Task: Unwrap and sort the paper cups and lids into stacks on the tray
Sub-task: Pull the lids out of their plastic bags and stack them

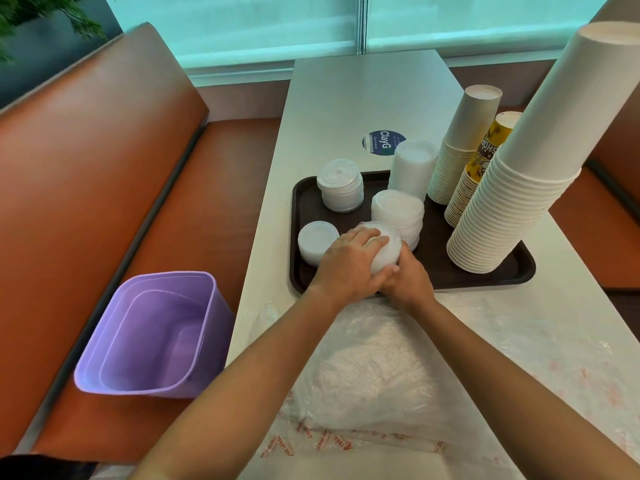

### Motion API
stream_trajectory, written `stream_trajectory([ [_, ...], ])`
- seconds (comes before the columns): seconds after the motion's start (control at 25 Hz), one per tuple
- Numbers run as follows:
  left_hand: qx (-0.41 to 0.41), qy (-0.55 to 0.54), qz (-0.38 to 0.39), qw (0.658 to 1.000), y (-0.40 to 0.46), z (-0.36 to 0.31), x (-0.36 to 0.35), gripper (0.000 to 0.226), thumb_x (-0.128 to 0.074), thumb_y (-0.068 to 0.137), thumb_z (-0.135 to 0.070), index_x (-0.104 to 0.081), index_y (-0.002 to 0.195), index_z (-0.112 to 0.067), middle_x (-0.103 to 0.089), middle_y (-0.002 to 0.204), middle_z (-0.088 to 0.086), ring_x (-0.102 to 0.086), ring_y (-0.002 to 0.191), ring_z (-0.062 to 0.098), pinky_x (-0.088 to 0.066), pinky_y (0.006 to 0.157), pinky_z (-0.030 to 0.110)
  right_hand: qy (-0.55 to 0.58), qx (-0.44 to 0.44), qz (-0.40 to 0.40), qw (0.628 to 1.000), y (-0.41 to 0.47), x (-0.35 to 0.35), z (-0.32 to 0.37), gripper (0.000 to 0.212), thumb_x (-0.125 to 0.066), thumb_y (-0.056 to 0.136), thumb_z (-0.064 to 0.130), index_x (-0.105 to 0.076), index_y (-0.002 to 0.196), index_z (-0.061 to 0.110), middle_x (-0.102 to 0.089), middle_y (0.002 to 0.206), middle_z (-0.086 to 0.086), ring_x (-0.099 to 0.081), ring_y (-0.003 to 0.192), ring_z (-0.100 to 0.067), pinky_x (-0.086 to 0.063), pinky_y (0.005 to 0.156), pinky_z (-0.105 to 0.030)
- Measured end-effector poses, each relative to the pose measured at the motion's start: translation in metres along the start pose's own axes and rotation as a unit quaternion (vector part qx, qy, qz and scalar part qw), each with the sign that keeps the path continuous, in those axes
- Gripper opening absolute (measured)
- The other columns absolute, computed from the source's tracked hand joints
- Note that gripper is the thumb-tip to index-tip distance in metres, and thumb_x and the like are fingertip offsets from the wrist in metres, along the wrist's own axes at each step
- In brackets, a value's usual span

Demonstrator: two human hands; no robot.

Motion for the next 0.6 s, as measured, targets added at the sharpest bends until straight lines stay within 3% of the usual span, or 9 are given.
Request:
stream_trajectory([
  [0.16,0.006,0.041,0.027,0.999,0.001,0.002,0.007,0.047,-0.054,0.091,-0.037,-0.049,0.135,-0.020,-0.048,0.138,0.001,-0.042,0.126,0.020,-0.028,0.107,0.034,-0.004,-0.005,0.000,1.000,-0.001,0.001,0.003,0.092,-0.074,0.059,0.053,-0.037,0.137,0.022,-0.058,0.124,0.000,-0.056,0.109,-0.021,-0.049,0.088,-0.042],
  [0.36,0.049,-0.021,0.006,0.999,0.012,0.000,0.022,0.035,-0.061,0.084,-0.042,-0.062,0.109,-0.018,-0.053,0.125,0.000,-0.046,0.114,0.020,-0.037,0.095,0.037,-0.011,-0.010,0.016,1.000,0.001,-0.002,0.001,0.087,-0.082,0.063,0.043,-0.035,0.134,0.023,-0.058,0.121,0.000,-0.057,0.107,-0.021,-0.050,0.084,-0.039],
  [0.44,0.057,-0.035,0.000,0.998,0.024,0.003,0.029,0.037,-0.059,0.087,-0.041,-0.059,0.117,-0.019,-0.051,0.129,0.002,-0.044,0.119,0.021,-0.038,0.098,0.039,-0.012,-0.017,0.021,1.000,0.001,-0.002,0.000,0.089,-0.083,0.063,0.043,-0.033,0.135,0.022,-0.057,0.123,0.000,-0.056,0.109,-0.021,-0.050,0.086,-0.039],
  [0.6,0.116,-0.036,0.191,0.974,0.038,0.019,0.006,0.067,-0.062,0.085,-0.044,-0.037,0.142,-0.020,-0.042,0.142,0.006,-0.036,0.131,0.024,-0.031,0.107,0.038,-0.054,-0.012,0.031,0.998,0.003,-0.004,-0.001,0.093,-0.082,0.066,0.044,-0.032,0.140,0.017,-0.054,0.131,-0.005,-0.053,0.119,-0.026,-0.046,0.096,-0.043],
])
Point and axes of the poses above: each hand's wrist, its own y-axis towards the middle knuckle, its own x-axis out of the back of the hand, z = x × y, the point moved 8 cm from there along y, towards the middle knuckle
